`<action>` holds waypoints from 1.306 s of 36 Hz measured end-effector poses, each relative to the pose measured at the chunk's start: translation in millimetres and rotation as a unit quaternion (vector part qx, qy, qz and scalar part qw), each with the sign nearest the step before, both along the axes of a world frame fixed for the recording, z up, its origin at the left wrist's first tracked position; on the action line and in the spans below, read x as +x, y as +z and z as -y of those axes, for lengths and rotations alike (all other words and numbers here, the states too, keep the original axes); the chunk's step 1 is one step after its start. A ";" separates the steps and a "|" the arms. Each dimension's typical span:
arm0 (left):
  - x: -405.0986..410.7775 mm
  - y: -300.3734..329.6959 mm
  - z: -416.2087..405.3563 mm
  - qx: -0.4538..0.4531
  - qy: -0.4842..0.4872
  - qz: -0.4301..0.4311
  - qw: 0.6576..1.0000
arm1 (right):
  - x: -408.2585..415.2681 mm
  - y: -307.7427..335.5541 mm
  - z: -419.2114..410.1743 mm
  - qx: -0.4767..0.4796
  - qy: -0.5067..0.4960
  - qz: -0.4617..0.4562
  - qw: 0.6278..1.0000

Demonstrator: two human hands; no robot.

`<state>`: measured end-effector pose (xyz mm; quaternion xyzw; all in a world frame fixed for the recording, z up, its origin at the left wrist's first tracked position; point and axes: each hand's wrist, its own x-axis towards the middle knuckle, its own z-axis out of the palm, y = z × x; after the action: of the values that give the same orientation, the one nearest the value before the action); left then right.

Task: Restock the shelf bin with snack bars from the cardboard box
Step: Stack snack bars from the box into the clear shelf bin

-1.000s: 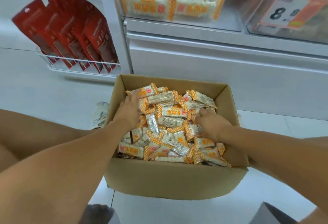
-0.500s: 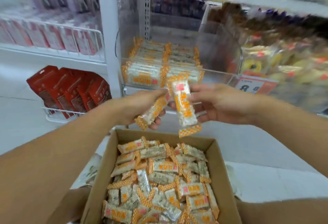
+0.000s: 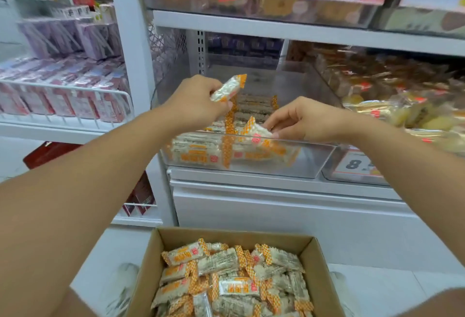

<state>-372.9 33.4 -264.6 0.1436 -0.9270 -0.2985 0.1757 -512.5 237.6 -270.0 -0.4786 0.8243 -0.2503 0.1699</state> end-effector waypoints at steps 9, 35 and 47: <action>-34.8 -15.0 -0.9 0.008 -0.050 0.054 0.997 | -4.1 -8.6 26.5 0.052 -0.001 0.030 0.998; -40.5 -21.6 -4.1 0.027 -0.144 0.136 0.980 | -8.4 28.8 -33.6 -0.144 -0.149 0.108 0.972; -62.4 -11.7 -11.8 -0.056 -0.188 0.291 0.936 | -8.4 20.2 -33.5 -0.090 -0.110 -0.040 0.989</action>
<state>-435.3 45.3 -276.3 0.0370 -0.9629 -0.2190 -0.1533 -520.9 271.1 -249.8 -0.4083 0.8519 -0.3216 0.0646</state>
